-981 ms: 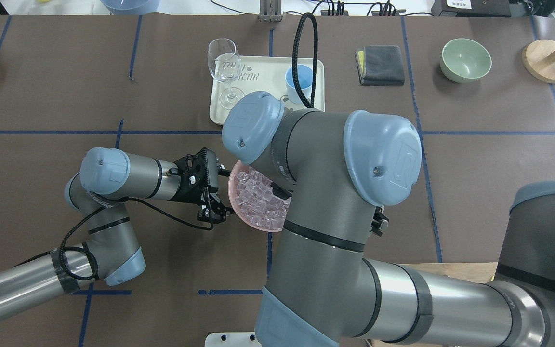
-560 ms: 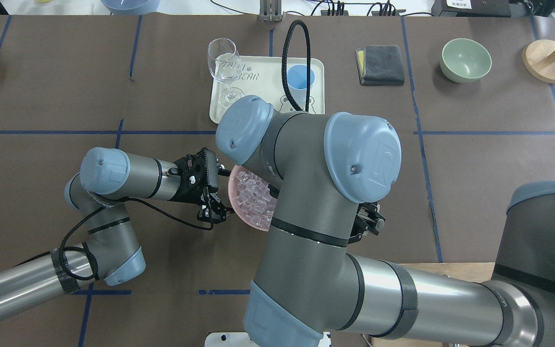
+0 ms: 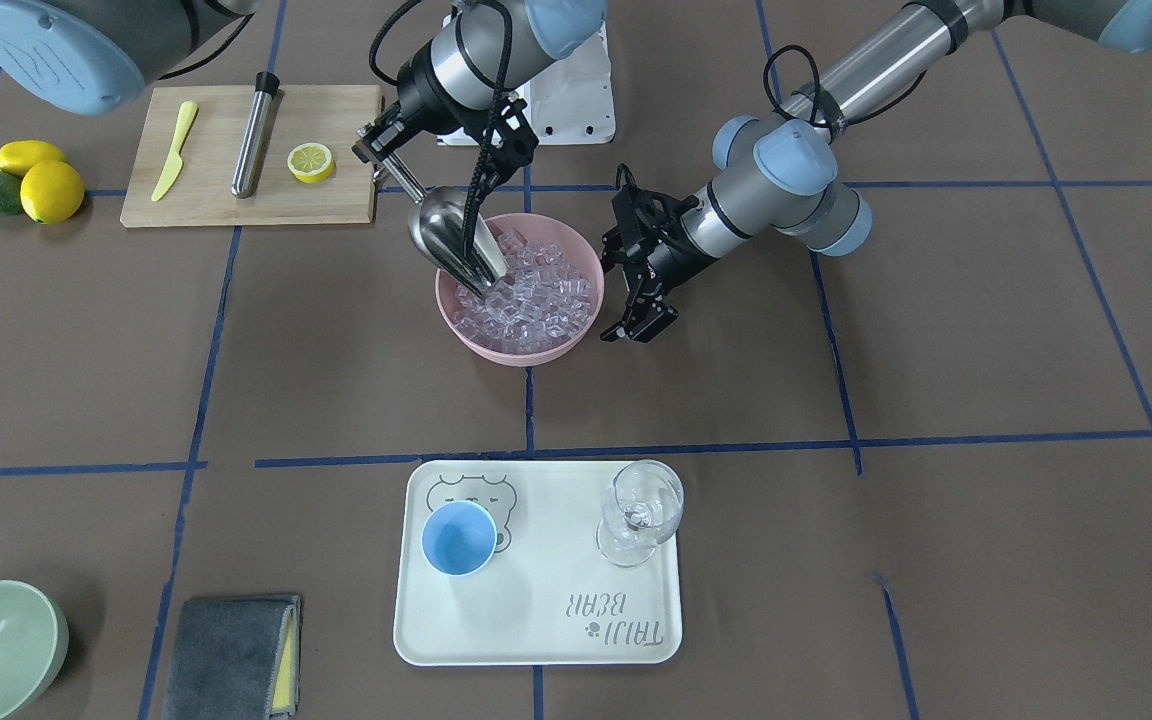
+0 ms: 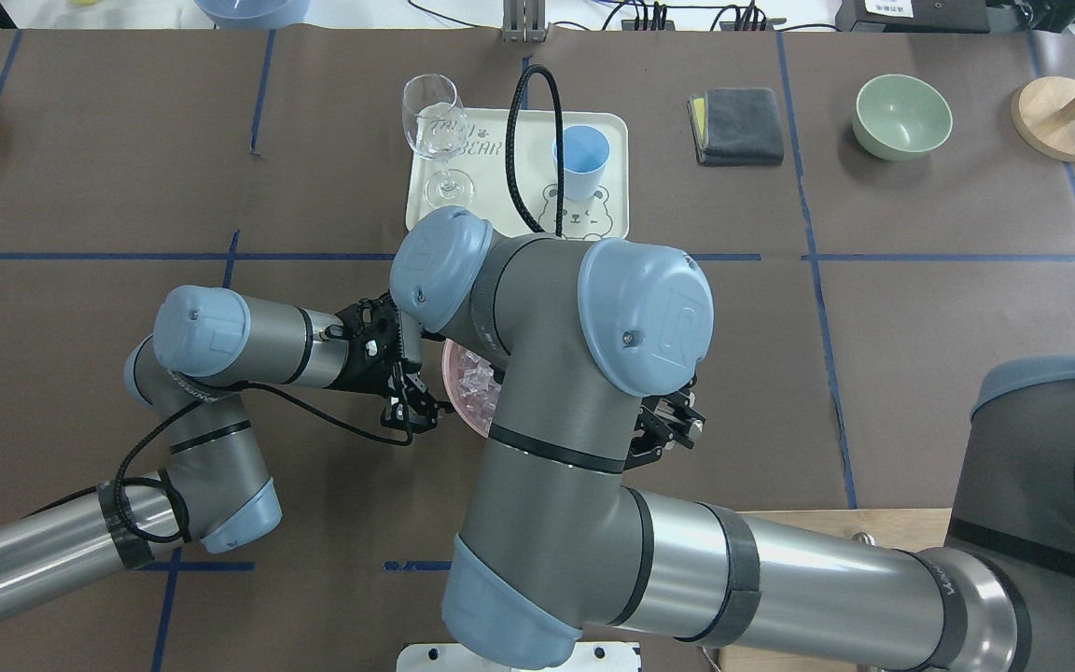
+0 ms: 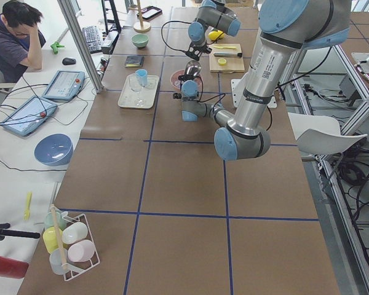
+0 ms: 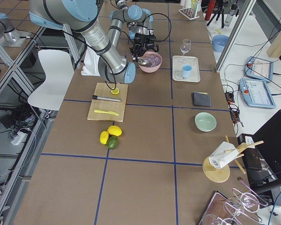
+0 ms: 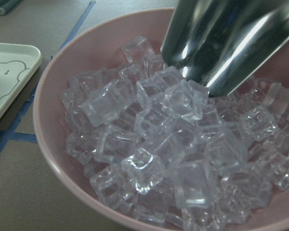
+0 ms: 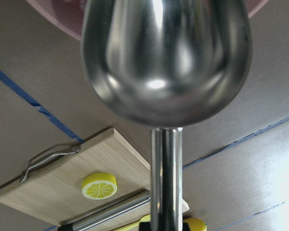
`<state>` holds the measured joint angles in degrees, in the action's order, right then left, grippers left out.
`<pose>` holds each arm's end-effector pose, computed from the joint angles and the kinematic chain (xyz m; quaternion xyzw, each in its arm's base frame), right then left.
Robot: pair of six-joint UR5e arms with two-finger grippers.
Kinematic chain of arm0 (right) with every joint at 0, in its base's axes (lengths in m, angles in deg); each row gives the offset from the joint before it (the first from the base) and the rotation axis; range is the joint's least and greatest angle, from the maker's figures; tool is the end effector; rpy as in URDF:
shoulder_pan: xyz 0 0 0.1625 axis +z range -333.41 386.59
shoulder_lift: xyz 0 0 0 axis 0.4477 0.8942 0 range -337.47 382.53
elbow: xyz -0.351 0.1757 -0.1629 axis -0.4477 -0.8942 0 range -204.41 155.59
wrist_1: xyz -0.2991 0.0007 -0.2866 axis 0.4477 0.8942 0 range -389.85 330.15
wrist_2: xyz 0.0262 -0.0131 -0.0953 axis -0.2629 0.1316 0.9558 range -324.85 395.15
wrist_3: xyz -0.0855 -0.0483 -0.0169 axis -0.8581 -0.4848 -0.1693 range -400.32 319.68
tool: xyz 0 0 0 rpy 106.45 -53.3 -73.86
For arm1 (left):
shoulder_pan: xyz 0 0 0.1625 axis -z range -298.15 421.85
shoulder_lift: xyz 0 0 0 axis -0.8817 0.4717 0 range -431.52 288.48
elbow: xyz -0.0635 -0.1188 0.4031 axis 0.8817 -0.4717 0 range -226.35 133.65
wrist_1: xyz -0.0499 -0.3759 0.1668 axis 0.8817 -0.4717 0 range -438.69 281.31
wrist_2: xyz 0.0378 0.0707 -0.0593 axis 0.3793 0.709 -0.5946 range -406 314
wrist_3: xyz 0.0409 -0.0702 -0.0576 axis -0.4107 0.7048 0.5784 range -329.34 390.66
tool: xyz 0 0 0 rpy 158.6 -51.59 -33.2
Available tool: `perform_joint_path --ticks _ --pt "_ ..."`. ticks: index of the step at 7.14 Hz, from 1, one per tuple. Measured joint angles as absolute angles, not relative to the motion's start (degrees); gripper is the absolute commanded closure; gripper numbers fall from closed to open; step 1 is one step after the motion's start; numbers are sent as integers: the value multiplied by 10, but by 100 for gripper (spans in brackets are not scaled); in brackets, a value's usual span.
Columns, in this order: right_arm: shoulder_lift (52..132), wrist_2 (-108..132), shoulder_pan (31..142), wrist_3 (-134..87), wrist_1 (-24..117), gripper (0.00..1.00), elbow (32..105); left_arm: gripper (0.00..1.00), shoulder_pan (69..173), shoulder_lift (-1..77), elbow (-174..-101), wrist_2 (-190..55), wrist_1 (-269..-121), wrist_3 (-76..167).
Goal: Put ice in cup with scoop
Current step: 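Dig scoop into ice cubes with right gripper while left steadies bowl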
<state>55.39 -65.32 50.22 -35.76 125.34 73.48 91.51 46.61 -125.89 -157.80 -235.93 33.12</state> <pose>-0.5237 -0.3548 0.1357 -0.0541 -0.0735 -0.5114 0.8545 0.5389 -0.4178 0.3271 0.4931 0.4644 0.4623 0.5723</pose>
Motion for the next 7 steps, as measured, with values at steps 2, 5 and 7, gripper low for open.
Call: perform_joint_path --ticks 2,5,7 --pt "563 -647 496 -353 1217 100 723 0 915 466 -1259 -1578 -2359 331" --pt "594 -633 484 -343 1152 100 721 0 916 466 -1259 -1578 -2359 331" --pt "616 -630 483 -339 1109 100 726 0 916 466 -1258 -1578 -2359 331"
